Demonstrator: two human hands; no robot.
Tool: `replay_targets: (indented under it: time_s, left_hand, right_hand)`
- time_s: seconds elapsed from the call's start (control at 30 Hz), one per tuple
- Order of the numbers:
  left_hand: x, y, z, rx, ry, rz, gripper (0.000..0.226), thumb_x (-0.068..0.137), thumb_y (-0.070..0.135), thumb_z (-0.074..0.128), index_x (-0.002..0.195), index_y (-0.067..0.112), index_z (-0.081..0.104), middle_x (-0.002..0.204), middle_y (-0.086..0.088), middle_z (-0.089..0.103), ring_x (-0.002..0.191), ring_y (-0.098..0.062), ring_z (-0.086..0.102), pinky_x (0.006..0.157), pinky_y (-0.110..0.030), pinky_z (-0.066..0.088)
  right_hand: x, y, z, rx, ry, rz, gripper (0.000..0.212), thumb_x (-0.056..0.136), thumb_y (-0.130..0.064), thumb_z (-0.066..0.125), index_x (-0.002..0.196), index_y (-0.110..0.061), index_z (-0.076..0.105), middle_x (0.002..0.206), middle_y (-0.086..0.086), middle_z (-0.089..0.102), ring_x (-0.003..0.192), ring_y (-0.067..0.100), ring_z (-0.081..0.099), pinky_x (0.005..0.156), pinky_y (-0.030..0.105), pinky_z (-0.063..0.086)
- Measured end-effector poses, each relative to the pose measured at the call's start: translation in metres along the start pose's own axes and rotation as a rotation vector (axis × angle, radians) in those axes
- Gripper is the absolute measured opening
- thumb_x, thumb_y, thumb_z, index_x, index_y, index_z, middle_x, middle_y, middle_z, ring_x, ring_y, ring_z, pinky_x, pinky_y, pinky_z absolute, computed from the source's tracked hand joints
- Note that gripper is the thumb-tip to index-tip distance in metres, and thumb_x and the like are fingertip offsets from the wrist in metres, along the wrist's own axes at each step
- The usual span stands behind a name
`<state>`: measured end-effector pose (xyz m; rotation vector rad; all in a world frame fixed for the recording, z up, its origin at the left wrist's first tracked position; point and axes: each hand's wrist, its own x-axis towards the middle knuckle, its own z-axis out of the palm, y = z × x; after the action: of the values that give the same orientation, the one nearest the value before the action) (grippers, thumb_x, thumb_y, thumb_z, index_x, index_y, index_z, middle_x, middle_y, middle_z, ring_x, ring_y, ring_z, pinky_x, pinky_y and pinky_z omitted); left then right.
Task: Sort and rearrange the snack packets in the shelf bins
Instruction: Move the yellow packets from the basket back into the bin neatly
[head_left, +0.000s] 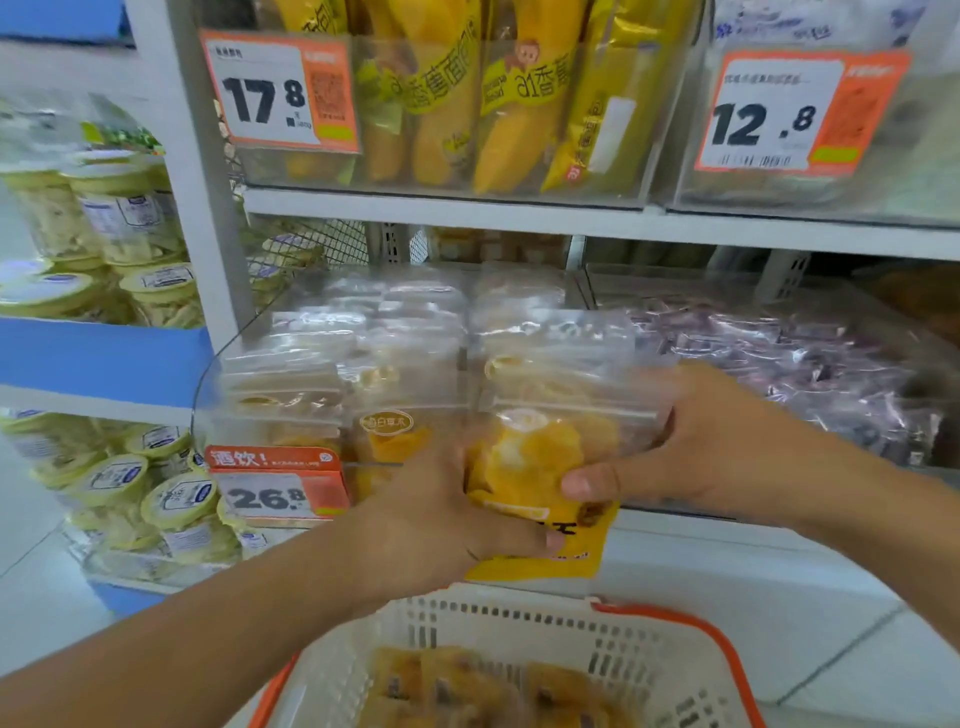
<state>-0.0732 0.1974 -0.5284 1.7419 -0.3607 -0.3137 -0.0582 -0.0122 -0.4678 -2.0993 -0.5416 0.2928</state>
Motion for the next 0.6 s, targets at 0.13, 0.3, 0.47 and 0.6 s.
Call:
replay_targets:
  time_s: [0.13,0.3,0.47,0.6]
  left_hand:
    - [0.002,-0.011,-0.004,0.132,0.006,0.014,0.041,0.075,-0.007,0.080,0.102,0.021,0.067,0.088,0.008,0.076,0.085,-0.006,0.072,0.070,-0.017,0.054]
    - [-0.002,-0.014,-0.005,0.380,0.037,0.071,0.040,0.076,0.018,0.086,0.104,0.037,0.065,0.096,0.010,0.074,0.089,-0.006,0.071,0.073,-0.030,0.058]
    - [-0.006,-0.005,-0.003,0.409,0.131,0.078,0.027,0.075,0.033,0.085,0.095,0.042,0.069,0.086,0.019,0.074,0.080,0.000,0.070,0.071,-0.030,0.059]
    - [-0.012,0.007,-0.003,0.201,0.112,-0.026,0.026,0.070,0.043,0.079,0.094,0.043,0.069,0.089,0.008,0.077,0.082,-0.013,0.075,0.074,-0.043,0.062]
  right_hand:
    - [0.008,0.008,-0.010,-0.040,0.128,-0.147,0.099,0.046,-0.036,0.095,0.133,-0.049,0.050,0.120,-0.025,0.063,0.111,-0.006,0.062,0.082,0.012,0.051]
    - [0.013,0.008,0.006,-0.532,-0.052,-0.136,0.075,0.047,-0.055,0.094,0.109,-0.040,0.055,0.096,-0.020,0.059,0.086,-0.003,0.057,0.069,0.017,0.049]
    - [0.021,0.014,0.012,-0.348,0.067,-0.241,0.055,0.057,-0.034,0.097,0.083,-0.007,0.056,0.076,0.012,0.060,0.064,0.023,0.056,0.056,0.042,0.050]
    - [0.020,0.007,0.003,-0.136,0.146,-0.285,0.042,0.061,-0.022,0.095,0.083,-0.008,0.064,0.077,0.015,0.067,0.070,0.035,0.065,0.057,0.051,0.053]
